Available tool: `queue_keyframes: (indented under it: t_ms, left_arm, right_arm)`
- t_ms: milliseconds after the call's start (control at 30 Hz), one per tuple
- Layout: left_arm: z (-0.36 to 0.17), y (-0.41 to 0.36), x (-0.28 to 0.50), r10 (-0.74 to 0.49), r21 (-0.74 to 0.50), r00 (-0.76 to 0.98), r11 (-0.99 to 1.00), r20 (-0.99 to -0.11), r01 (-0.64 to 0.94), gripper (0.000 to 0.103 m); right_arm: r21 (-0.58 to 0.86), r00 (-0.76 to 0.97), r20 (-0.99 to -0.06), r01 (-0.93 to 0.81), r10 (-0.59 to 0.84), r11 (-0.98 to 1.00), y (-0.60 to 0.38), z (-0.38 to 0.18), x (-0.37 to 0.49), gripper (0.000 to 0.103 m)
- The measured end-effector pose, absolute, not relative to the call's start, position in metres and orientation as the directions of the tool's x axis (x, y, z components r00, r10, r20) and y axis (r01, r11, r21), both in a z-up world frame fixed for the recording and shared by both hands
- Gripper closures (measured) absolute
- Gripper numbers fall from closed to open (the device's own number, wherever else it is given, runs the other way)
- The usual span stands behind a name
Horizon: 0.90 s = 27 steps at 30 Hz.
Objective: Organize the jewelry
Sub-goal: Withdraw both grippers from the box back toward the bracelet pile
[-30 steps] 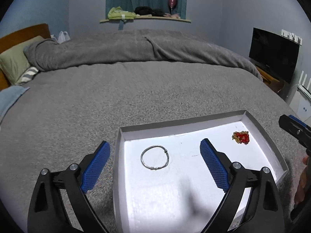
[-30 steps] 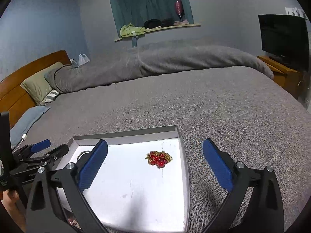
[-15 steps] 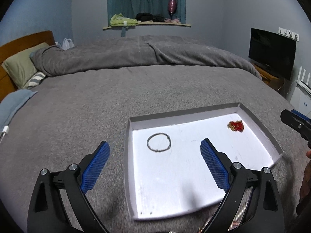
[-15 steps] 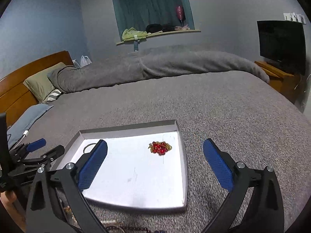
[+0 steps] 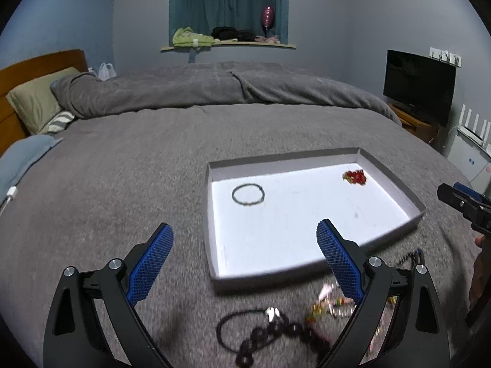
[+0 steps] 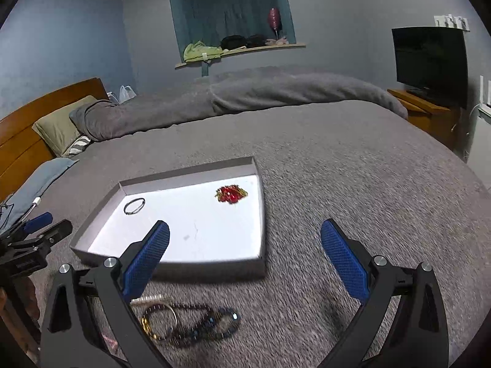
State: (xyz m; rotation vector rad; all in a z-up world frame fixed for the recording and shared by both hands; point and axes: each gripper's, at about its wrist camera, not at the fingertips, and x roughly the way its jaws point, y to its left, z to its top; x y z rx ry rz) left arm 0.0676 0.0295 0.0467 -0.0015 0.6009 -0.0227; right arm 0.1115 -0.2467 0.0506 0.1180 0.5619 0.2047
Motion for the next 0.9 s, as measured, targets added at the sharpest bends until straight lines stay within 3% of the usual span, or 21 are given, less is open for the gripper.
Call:
queue_keyframes:
  t_ms: [733, 900]
  left_arm:
    - [-0.008, 0.038, -0.006, -0.051, -0.015, 0.752, 0.998, -0.657, 0.055, 0.009]
    - [-0.011, 0.037, -0.013, -0.051, -0.002, 0.752, 0.998, -0.657, 0.066, 0.009]
  right_arm:
    - [0.096, 0.775, -0.595, -0.191, 0.21, 0.977, -0.252, 0.011, 0.056, 0.006]
    - [0.111, 0.757, -0.614, -0.195, 0.221, 0.975, -0.25, 0.006, 0.055, 0.018]
